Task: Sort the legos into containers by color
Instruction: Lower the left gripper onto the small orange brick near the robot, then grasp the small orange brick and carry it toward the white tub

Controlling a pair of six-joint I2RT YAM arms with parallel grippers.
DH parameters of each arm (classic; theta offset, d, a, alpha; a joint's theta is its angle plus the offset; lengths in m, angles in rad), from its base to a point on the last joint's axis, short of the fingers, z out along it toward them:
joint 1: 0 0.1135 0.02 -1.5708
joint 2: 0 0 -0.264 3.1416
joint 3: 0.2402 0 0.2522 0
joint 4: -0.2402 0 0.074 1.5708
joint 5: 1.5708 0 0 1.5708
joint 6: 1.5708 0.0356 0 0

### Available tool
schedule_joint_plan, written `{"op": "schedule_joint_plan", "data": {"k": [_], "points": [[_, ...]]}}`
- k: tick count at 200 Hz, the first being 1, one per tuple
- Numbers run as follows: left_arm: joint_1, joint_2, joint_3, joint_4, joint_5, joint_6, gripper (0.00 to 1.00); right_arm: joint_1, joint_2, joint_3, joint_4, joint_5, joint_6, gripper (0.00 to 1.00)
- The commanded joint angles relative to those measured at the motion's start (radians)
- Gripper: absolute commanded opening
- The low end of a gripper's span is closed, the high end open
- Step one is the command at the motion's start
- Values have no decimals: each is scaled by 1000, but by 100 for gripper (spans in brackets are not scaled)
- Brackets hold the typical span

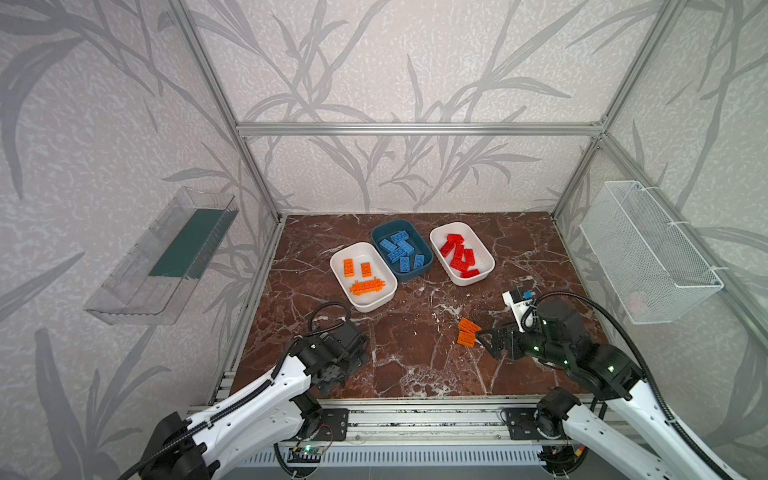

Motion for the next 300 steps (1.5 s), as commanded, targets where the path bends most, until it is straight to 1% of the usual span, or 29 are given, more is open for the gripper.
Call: {"op": "schedule_joint_plan", "data": {"k": [1,21,53,79,100,142,167,177,194,225,243,271,286,300], "points": [[-5,-6,-14,43,-28,-88,99,14,2,18,-14,29,6,99],[-5,7,-13,76,-41,-97,99,13,25,26,-2,29,-2,99],[-3,19,-5,108,-111,-154,99,14,58,19,35,17,-8,99],[10,54,9,116,-128,-182,99,14,91,18,57,7,-16,99],[26,107,23,135,-119,-184,97,14,116,14,80,4,-18,99],[73,237,58,188,-65,-167,93,14,165,5,134,-8,-19,99],[101,317,90,200,-27,-158,89,14,202,6,153,-13,-28,99],[108,354,112,193,-15,-153,81,14,214,8,159,-11,-33,99],[108,426,157,163,6,-141,63,14,235,14,165,-6,-40,99],[109,538,203,154,77,-104,37,14,257,23,173,-2,-56,99],[110,570,206,161,112,-92,29,13,263,30,166,0,-65,99],[108,554,216,114,95,-75,17,12,258,42,154,12,-75,99],[107,523,245,40,56,-45,16,13,253,47,146,21,-77,99],[104,487,305,-51,-1,-5,15,13,247,50,141,27,-78,99]]}}
